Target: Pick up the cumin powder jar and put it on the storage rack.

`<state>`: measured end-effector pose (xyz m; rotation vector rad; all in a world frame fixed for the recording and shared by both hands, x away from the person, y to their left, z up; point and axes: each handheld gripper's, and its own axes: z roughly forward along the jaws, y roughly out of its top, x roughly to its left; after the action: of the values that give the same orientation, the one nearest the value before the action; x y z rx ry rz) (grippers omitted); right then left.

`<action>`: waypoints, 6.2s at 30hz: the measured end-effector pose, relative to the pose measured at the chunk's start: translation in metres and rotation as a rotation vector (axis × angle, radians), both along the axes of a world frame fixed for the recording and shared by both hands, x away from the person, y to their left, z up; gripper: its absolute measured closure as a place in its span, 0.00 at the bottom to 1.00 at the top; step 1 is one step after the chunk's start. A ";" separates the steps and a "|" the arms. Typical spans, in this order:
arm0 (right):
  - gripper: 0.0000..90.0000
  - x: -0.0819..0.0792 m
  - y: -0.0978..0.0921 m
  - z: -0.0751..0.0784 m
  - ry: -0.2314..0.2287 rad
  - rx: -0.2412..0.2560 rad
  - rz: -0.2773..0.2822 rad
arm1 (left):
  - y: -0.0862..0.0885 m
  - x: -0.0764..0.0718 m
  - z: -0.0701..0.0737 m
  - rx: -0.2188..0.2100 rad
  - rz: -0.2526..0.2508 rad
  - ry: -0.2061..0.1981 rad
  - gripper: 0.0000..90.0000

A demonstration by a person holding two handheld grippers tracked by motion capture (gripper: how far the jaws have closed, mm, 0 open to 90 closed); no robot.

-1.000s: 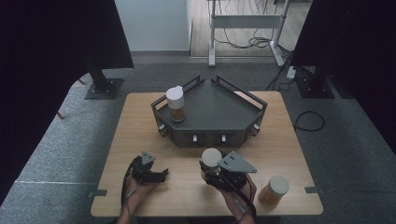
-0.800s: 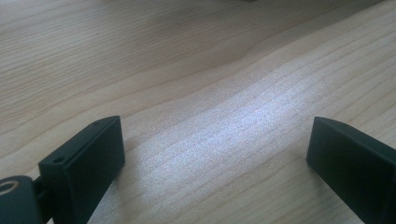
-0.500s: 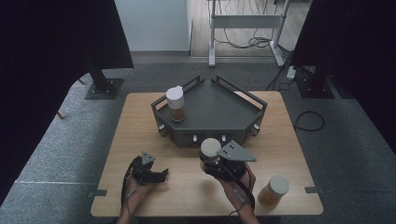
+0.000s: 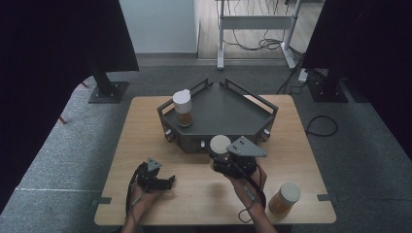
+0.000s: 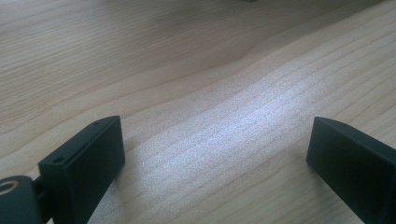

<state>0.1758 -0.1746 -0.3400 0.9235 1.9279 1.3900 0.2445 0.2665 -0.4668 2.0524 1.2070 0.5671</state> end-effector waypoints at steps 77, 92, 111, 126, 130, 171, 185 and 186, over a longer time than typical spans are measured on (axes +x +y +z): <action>0.37 0.106 0.014 0.045 0.009 -0.018 -0.123 | 0.000 0.000 0.000 -0.001 0.000 -0.001 0.04; 0.37 0.128 0.020 0.046 0.011 -0.015 -0.131 | 0.000 0.000 0.000 -0.001 0.000 0.000 0.04; 0.37 0.151 0.028 0.035 0.025 -0.027 -0.140 | 0.000 0.001 0.000 -0.001 -0.004 0.000 0.04; 0.37 0.161 0.033 0.023 0.053 -0.041 -0.142 | 0.001 0.001 0.000 -0.001 -0.005 -0.001 0.04; 0.37 0.162 0.033 0.021 0.052 -0.041 -0.140 | 0.001 0.001 0.000 -0.001 -0.006 -0.001 0.04; 0.02 0.174 0.023 0.014 0.079 -0.006 -0.074 | 0.001 0.001 0.000 0.000 -0.007 -0.001 0.04; 0.01 0.172 0.021 0.017 0.092 -0.005 -0.066 | 0.001 0.001 0.000 0.000 -0.008 -0.001 0.04; 0.01 0.171 0.021 0.017 0.091 -0.006 -0.065 | 0.001 0.001 0.000 0.000 -0.008 -0.001 0.04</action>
<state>0.3473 -0.1537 -0.3232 1.0538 1.9491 1.3253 0.2451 0.2671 -0.4669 2.0559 1.1979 0.5650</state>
